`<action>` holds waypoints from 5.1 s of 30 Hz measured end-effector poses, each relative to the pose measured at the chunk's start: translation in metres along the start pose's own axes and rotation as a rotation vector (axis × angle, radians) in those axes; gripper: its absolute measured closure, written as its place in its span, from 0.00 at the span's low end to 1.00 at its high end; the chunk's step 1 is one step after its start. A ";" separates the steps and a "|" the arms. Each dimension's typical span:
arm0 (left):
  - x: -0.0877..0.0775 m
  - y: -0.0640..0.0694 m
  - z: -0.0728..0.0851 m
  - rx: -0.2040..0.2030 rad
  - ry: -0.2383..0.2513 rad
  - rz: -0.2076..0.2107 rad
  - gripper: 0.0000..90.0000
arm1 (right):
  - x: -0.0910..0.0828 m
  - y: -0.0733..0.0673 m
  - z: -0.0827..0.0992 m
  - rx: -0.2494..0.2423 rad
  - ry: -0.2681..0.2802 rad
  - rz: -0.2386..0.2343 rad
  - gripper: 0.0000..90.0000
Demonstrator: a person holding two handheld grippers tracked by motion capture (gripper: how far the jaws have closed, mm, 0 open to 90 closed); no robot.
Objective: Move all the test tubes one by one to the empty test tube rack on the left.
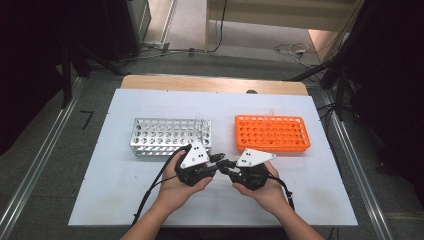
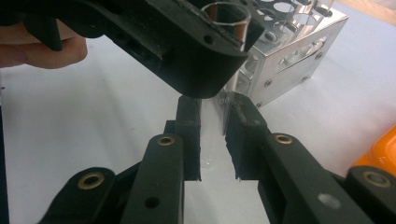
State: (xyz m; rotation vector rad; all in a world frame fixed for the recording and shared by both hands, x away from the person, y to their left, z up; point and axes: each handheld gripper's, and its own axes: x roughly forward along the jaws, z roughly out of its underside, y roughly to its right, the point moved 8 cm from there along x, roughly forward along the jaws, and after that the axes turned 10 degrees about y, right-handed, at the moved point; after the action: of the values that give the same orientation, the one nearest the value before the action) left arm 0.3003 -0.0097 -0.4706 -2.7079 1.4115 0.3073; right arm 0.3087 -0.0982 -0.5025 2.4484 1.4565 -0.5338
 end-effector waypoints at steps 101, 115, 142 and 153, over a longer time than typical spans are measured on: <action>-0.009 -0.157 -0.013 -0.120 0.046 -0.374 0.85 | -0.094 0.094 0.054 0.175 0.126 0.103 0.12; -0.007 -0.157 -0.008 -0.093 0.001 -0.386 0.85 | -0.094 0.094 0.053 0.175 0.124 0.102 0.12; -0.007 -0.158 -0.005 -0.142 -0.020 -0.367 0.76 | -0.093 0.094 0.053 0.174 0.121 0.106 0.12; -0.024 -0.144 -0.017 -0.135 0.080 -0.326 0.38 | -0.087 0.106 0.041 0.179 0.145 0.164 0.19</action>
State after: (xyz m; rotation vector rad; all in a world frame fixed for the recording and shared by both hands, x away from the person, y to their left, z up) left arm 0.4070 0.0902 -0.4534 -3.0284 0.9708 0.2816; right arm 0.3569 -0.2327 -0.4998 2.7683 1.2928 -0.4798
